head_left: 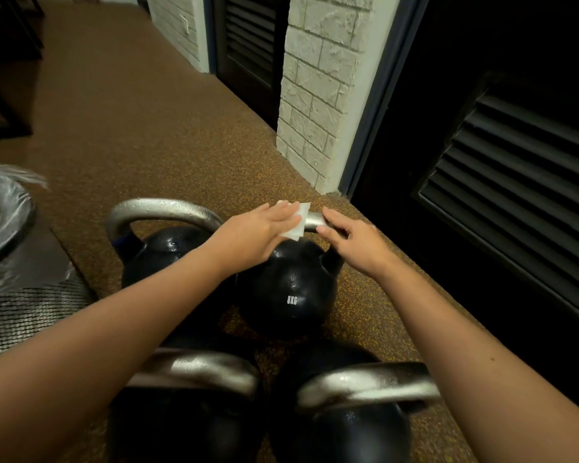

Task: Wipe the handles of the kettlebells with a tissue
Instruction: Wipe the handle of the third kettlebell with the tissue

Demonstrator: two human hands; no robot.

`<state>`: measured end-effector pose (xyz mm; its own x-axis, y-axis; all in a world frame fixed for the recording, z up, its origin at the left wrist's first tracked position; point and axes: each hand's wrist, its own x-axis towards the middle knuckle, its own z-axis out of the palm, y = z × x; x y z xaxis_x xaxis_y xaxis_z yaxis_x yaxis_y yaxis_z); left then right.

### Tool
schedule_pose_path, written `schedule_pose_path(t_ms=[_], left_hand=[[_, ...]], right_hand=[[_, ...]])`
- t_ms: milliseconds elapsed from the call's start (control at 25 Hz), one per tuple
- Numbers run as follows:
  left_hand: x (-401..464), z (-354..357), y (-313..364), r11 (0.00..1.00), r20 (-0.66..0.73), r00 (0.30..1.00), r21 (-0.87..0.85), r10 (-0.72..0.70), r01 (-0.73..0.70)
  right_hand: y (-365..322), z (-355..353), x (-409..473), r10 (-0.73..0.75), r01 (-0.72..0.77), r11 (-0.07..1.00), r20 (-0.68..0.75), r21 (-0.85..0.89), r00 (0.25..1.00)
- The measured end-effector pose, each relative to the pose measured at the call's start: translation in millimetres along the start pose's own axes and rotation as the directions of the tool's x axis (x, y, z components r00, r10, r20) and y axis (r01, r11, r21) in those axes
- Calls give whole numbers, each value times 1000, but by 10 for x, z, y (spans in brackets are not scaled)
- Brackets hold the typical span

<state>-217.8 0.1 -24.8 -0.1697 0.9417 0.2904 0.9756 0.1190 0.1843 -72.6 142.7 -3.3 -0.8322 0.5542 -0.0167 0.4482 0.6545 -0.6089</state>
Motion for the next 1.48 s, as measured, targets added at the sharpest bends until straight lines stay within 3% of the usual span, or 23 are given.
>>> schedule_pose_path(t_ms=[160,320,440,640,840,1040,1200,1320,1480], left_hand=[[102,-43,-37,990,-52,991,-76,-120,116],[-13,-43,-73,995,-22,995,-21,-101,100],[-60,-18,-165,976,-72,975,-60,-212,208],[-75,-1,-47,990,-42,989,-34,-140,139],[6,32,-113,964,-87,963,-92,-256,248],[-41,77,-70,993,-116,989,-78,-93,84],[38,32,-134,974,-149,966,-122,-210,193],[137,3,-44,979,-110,979,-128,-172,157],[-118,118,-12,983,-196,972,-155,-132,102]], right_hand=[[-14,4,0,19,-19,1000,-2,11,1000],[-4,18,3,32,-32,999,-2,21,999],[1,31,0,34,-34,998,-7,56,999],[1,45,0,28,-28,999,-15,39,999],[-5,51,-8,18,-17,999,-32,46,999],[8,45,-9,16,-15,1000,-19,9,1000],[8,55,8,17,-17,1000,-24,23,1000],[5,51,2,8,-8,1000,-28,10,1000],[14,61,-3,17,-17,1000,-16,8,1000]])
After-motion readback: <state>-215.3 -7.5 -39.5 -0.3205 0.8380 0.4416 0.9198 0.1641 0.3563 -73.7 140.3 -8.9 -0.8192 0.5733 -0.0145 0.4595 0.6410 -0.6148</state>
